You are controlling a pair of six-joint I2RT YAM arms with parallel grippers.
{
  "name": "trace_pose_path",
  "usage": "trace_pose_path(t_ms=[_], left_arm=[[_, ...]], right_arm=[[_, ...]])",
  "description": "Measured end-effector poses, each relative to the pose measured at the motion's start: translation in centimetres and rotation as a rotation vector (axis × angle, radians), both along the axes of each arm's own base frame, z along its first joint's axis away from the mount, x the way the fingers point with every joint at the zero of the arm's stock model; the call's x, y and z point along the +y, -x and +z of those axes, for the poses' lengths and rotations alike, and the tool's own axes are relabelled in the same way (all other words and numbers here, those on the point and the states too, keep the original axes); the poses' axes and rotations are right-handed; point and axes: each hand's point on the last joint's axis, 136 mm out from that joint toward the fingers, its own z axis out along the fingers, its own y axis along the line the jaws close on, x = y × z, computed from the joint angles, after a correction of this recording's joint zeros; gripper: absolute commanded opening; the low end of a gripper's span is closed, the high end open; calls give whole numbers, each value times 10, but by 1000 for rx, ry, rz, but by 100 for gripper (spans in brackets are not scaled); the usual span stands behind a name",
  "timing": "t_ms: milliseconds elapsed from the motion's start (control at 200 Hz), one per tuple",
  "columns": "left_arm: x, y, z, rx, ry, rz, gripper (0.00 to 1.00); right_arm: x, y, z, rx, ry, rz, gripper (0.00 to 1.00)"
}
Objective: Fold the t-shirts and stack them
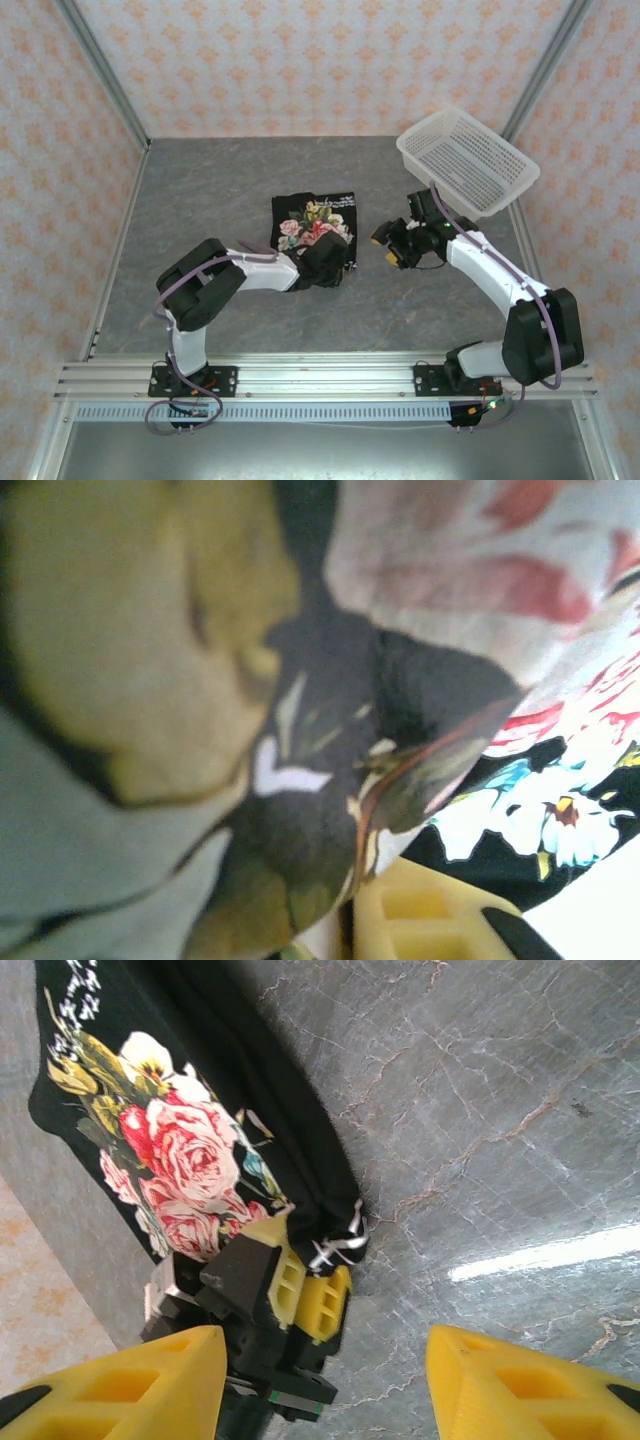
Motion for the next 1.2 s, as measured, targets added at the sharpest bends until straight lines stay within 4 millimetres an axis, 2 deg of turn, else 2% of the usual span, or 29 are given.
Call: trace_pose_path(t_ms=[90, 165, 265, 455, 585, 651, 756, 1006, 1201], left_arm=[[14, -14, 1, -2, 4, 42, 11], [35, -30, 1, -4, -3, 90, 10], [79, -54, 2, -8, -52, 134, 9], [179, -88, 1, 16, -179, 142, 10], [233, -105, 3, 27, -221, 131, 10], [252, -116, 1, 29, -230, 126, 10], [267, -142, 0, 10, -227, 115, 10], [273, -200, 3, -37, -214, 124, 10], [282, -219, 3, -36, -221, 132, 12]], right_arm=[[-2, 2, 0, 4, 3, -1, 55], [-4, 3, 1, 3, 4, -5, 54], [-6, 3, 3, 0, 4, -10, 54], [-7, 4, 3, 6, 6, -11, 54], [-7, 4, 3, 6, 5, -12, 54], [-7, 4, 3, 6, 5, -12, 54], [-7, 4, 3, 6, 5, -13, 54], [-7, 4, 3, 7, 5, -15, 54], [-8, 3, 2, 6, 10, -18, 54]])
